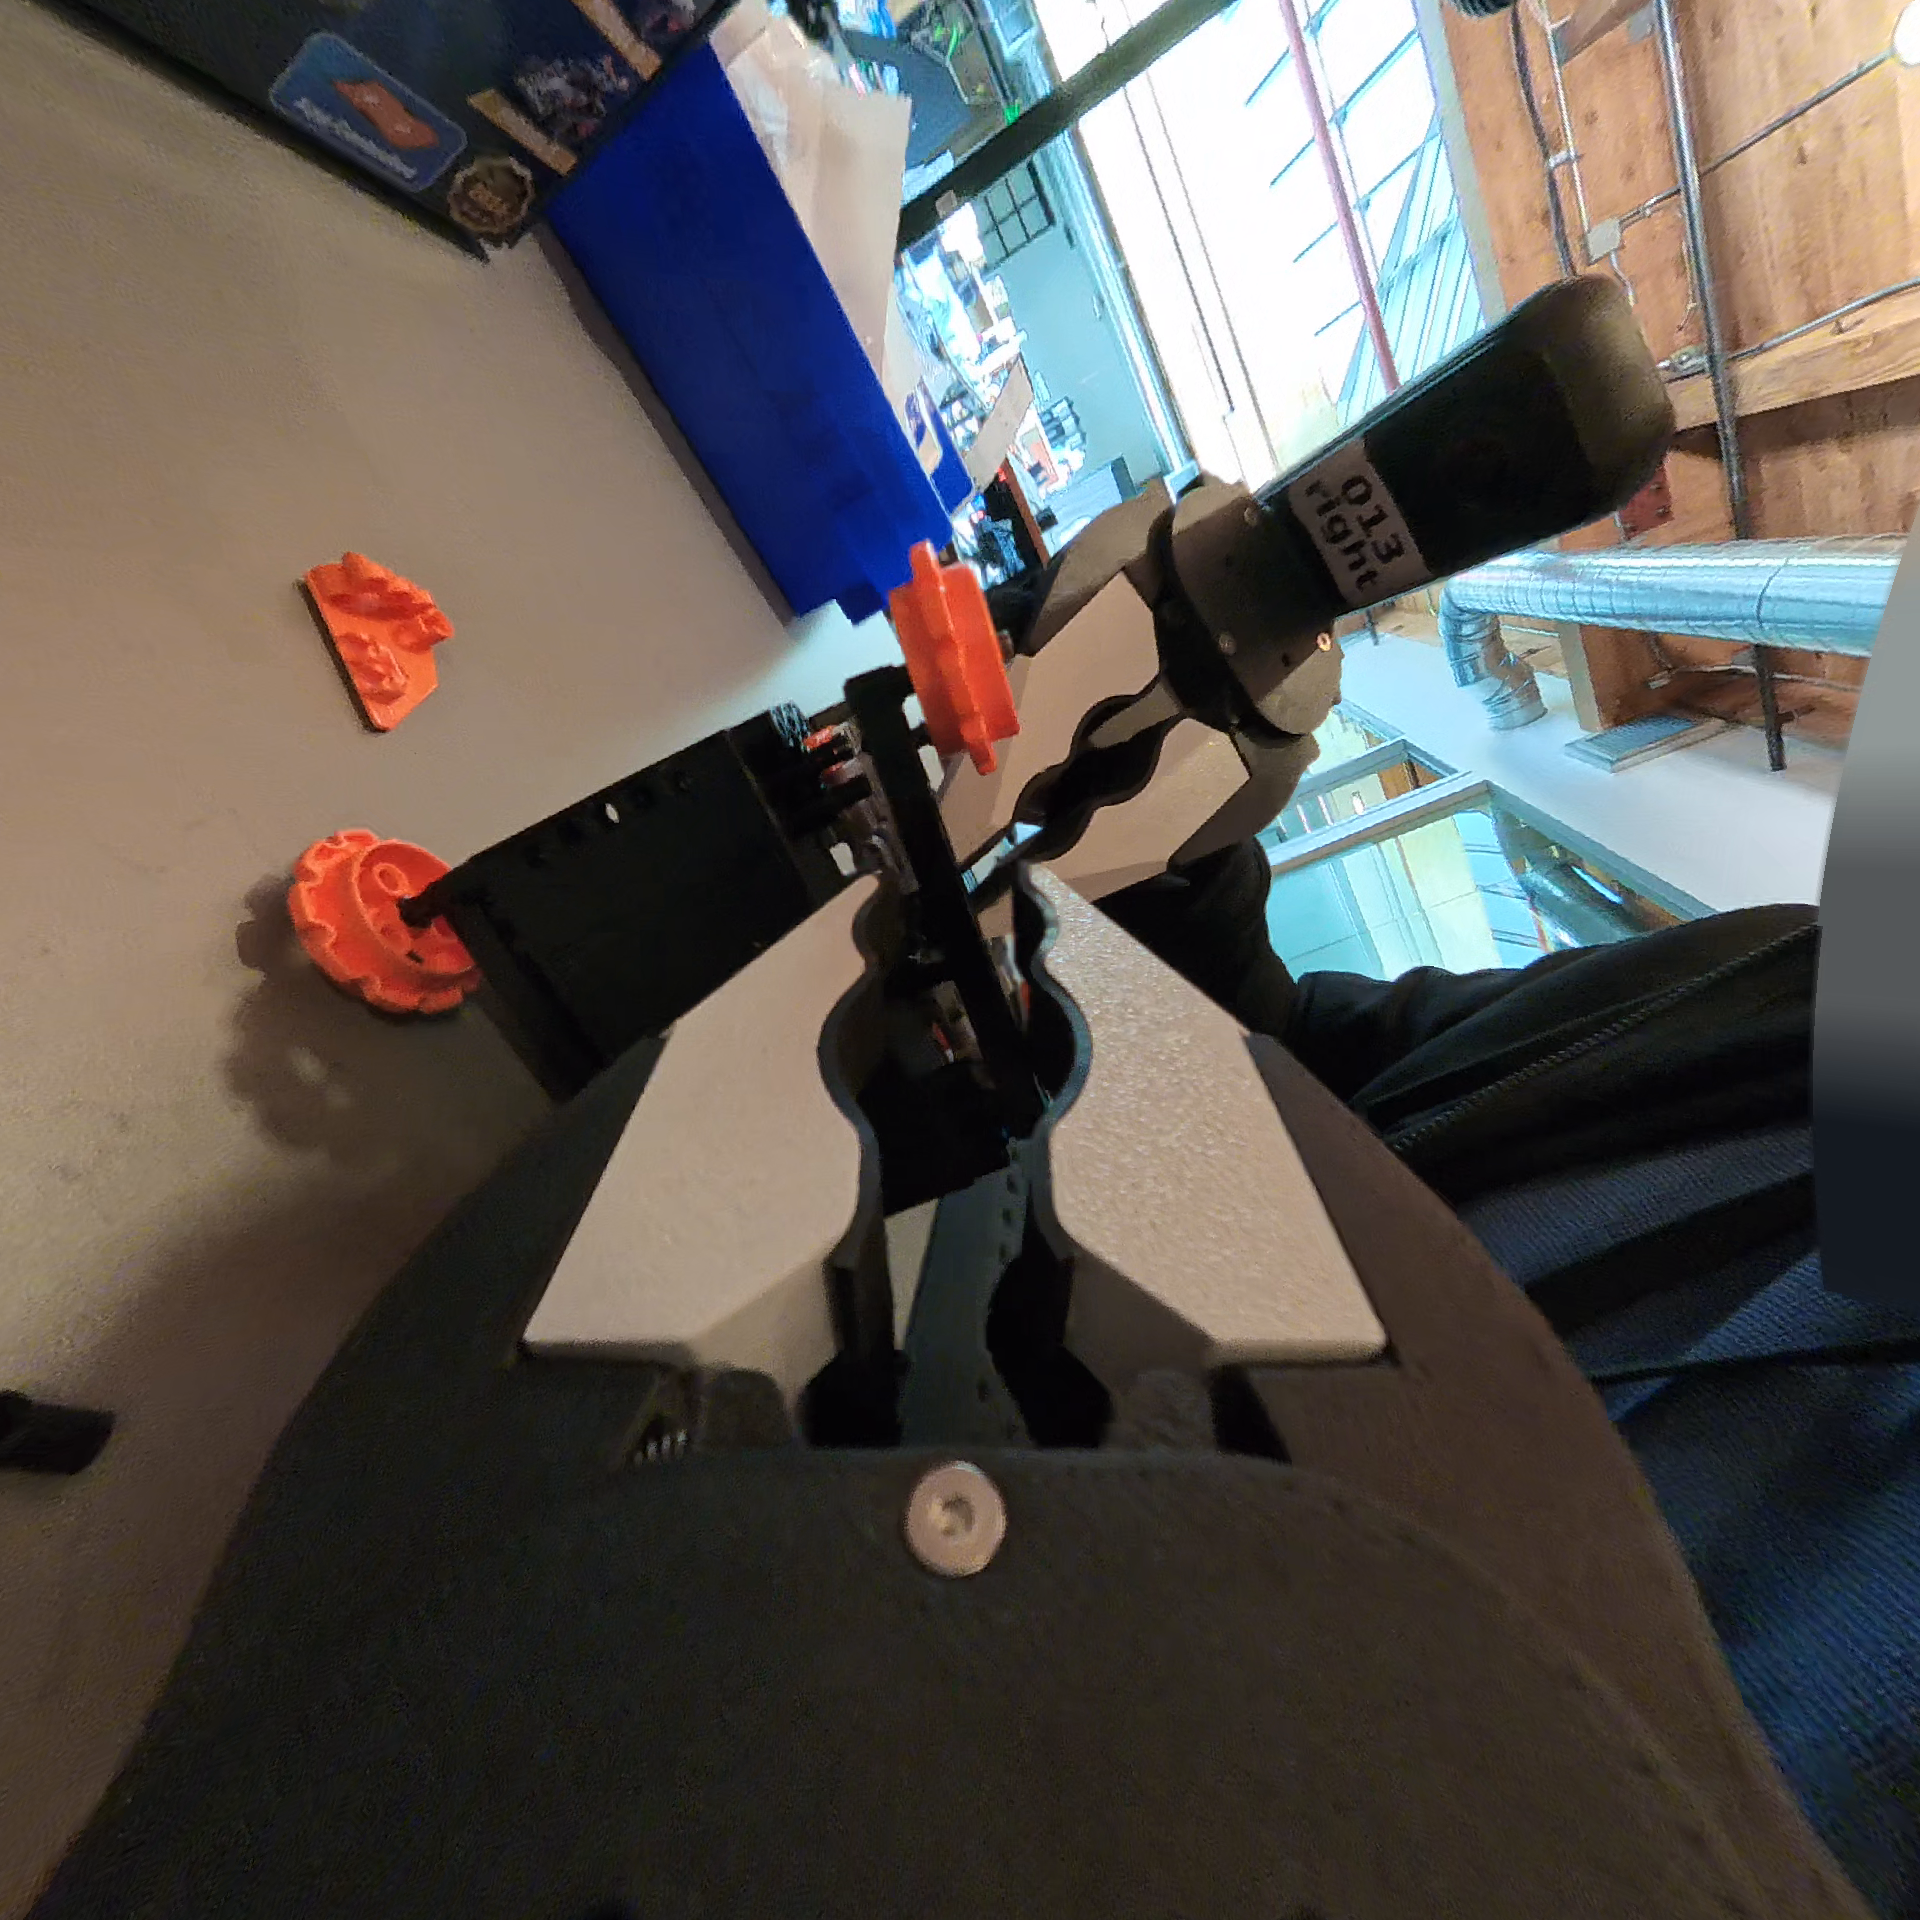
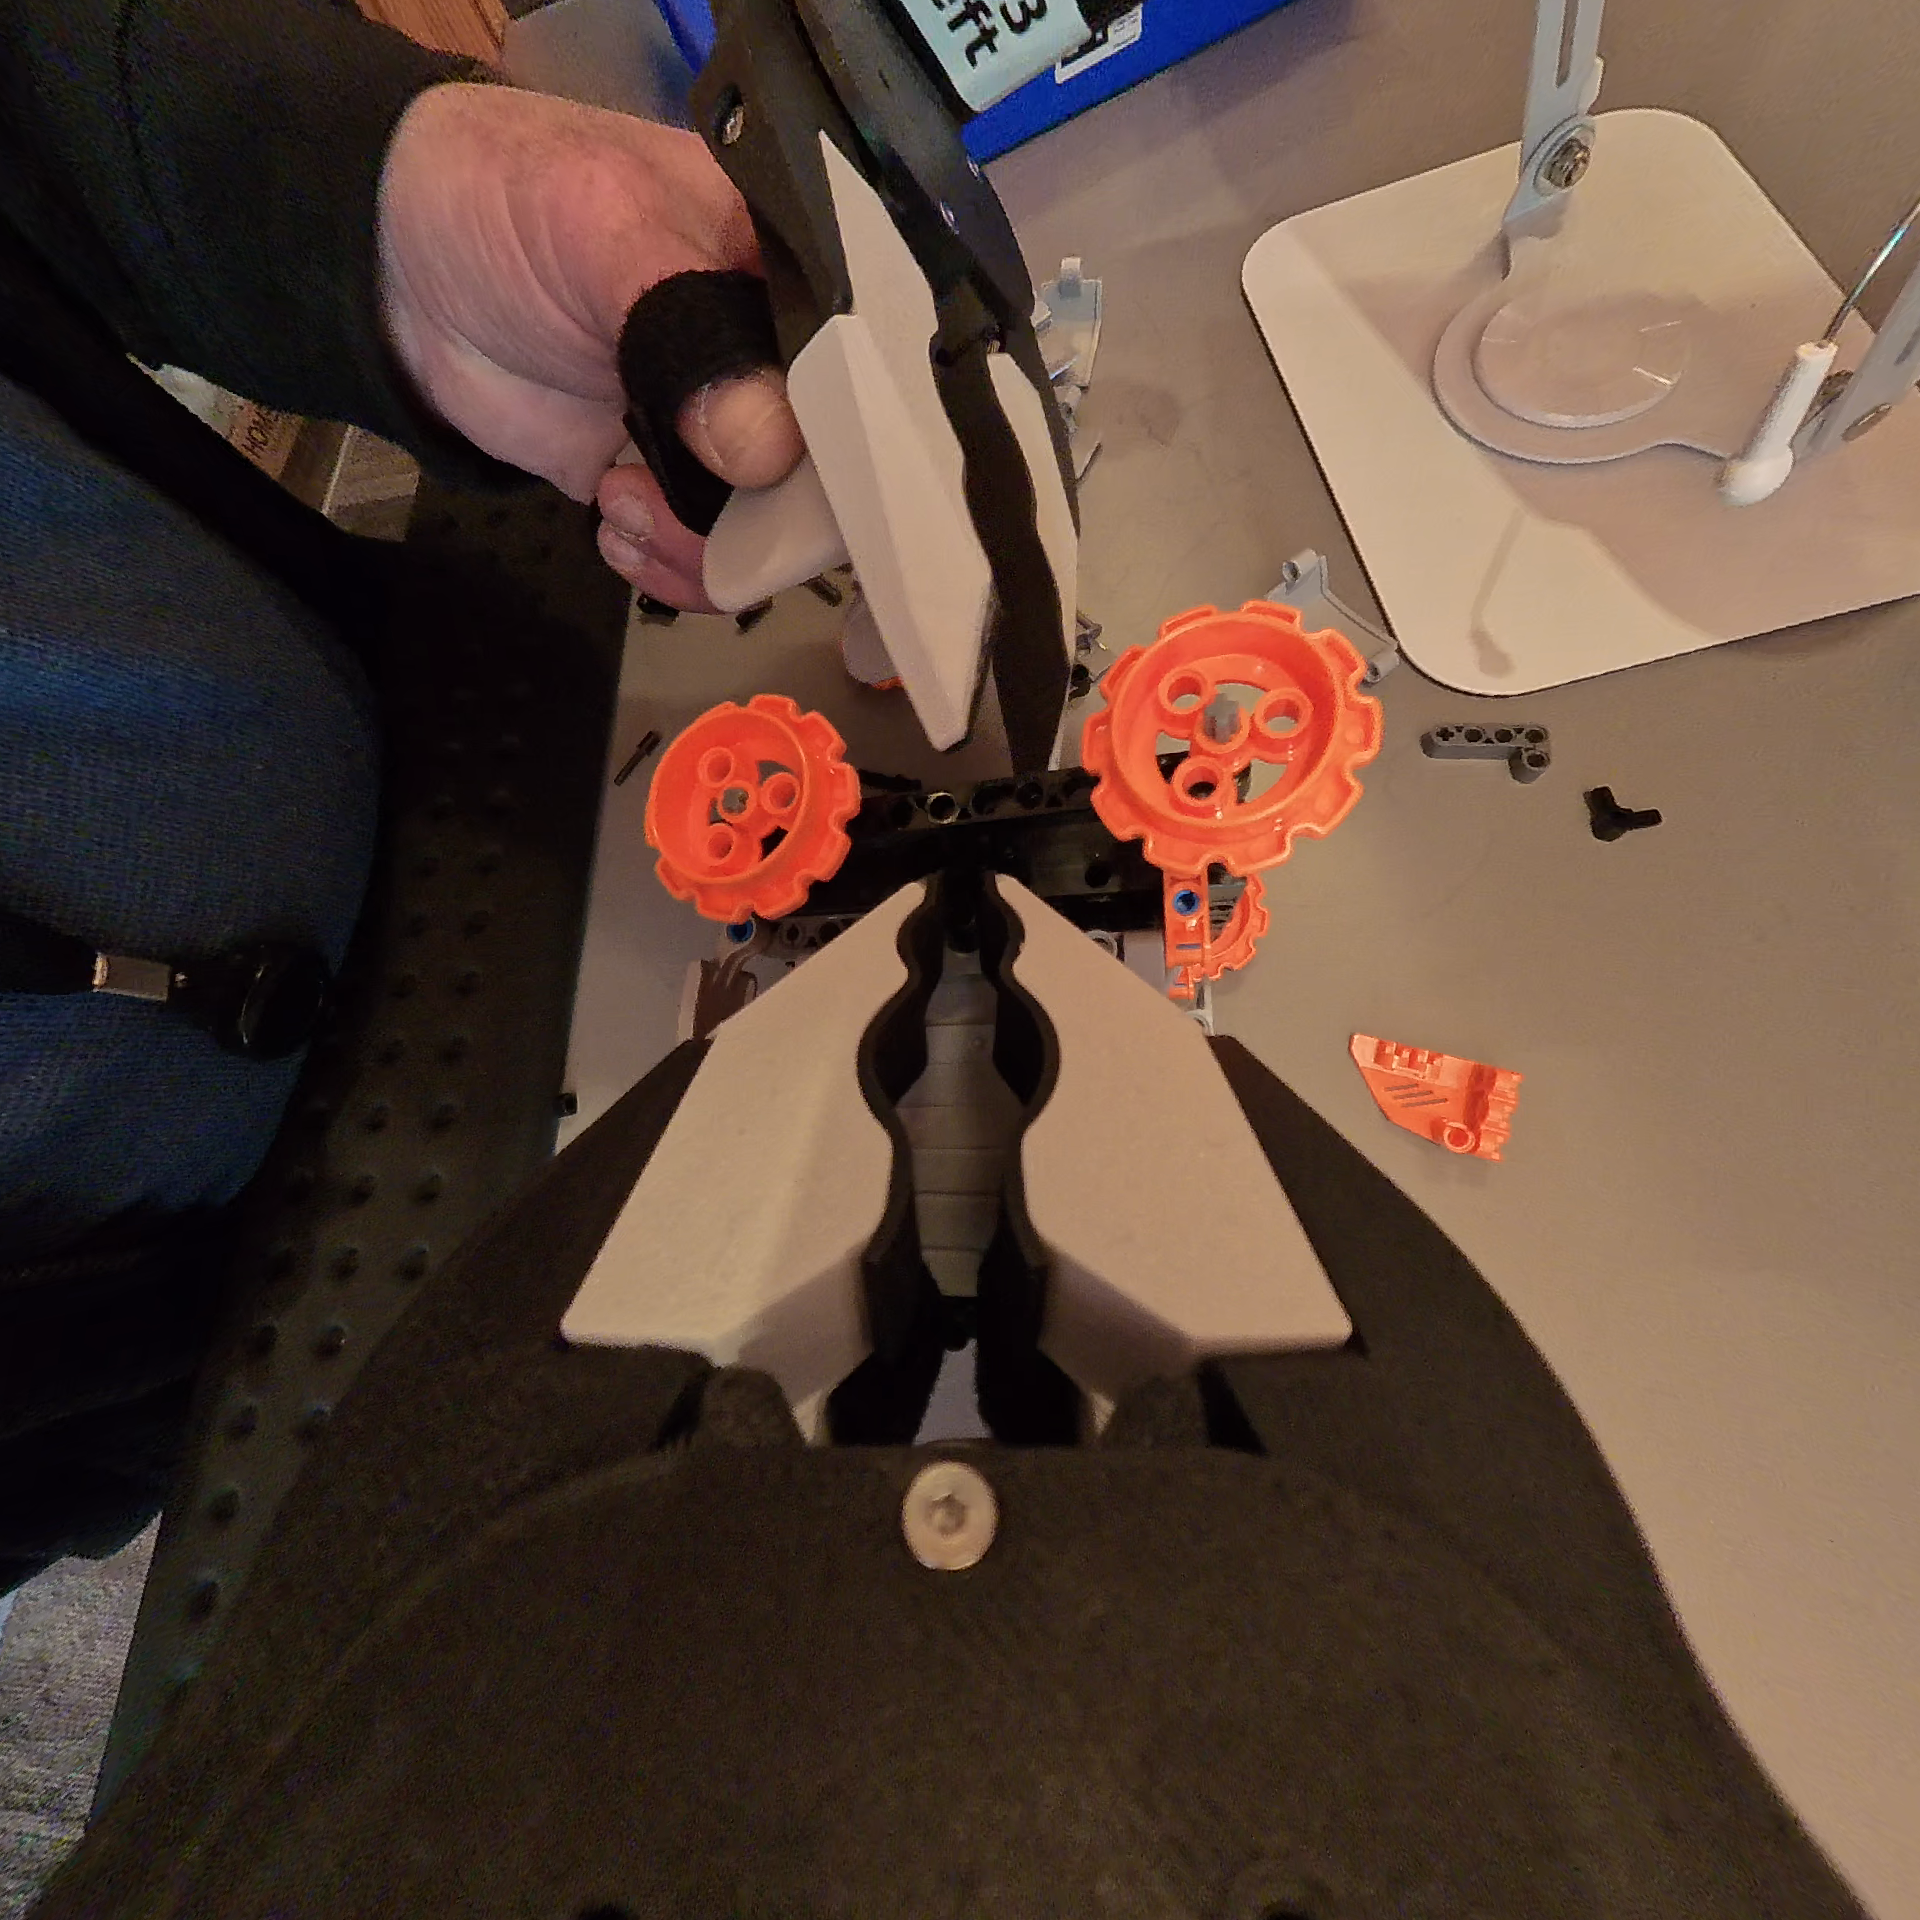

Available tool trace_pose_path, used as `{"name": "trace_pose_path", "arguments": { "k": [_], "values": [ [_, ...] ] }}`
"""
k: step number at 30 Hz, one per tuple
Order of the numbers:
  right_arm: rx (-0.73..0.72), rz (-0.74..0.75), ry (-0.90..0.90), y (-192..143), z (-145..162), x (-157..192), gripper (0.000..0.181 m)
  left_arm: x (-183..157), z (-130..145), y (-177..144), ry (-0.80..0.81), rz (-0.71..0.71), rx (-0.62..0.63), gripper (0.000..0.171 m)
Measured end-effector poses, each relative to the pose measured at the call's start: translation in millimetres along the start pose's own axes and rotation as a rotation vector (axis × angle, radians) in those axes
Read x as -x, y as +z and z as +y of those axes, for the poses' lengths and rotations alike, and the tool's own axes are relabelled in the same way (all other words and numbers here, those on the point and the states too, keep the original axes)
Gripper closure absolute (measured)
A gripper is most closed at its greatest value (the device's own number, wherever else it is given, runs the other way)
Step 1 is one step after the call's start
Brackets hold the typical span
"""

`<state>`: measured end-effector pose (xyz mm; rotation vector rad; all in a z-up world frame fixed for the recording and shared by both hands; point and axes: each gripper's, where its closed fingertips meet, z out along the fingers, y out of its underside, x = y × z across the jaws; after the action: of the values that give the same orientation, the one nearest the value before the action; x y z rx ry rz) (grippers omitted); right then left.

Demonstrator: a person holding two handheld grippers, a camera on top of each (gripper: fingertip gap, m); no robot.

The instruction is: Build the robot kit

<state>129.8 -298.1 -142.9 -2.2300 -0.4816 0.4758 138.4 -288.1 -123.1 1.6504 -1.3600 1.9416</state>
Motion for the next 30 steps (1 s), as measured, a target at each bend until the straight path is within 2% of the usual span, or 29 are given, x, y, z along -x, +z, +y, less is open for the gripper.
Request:
{"name": "trace_pose_path", "arguments": {
  "k": [2,5,8,13,30],
  "values": [
    [-0.001,0.006,-0.002,0.2,-0.1,0.0,0.177,1.3,5.4,3.5,-0.022,-0.008,0.023,0.148],
    [-0.009,0.016,0.003,-0.7,-0.1,-1.1,0.177,4.5,7.3,5.8,-0.041,-0.017,0.031,0.157],
    [-0.007,0.022,-0.002,-0.2,-0.1,-0.7,0.177,3.4,8.2,5.9,-0.091,0.001,0.032,0.159],
    [-0.011,0.030,-0.004,0.1,-0.4,-1.0,0.177,3.5,7.4,6.0,-0.141,0.028,-0.013,0.160],
    [0.001,0.084,0.006,0.3,-2.3,-3.8,0.172,4.3,4.4,4.3,-0.074,-0.010,-0.060,0.164]
  ]
}}
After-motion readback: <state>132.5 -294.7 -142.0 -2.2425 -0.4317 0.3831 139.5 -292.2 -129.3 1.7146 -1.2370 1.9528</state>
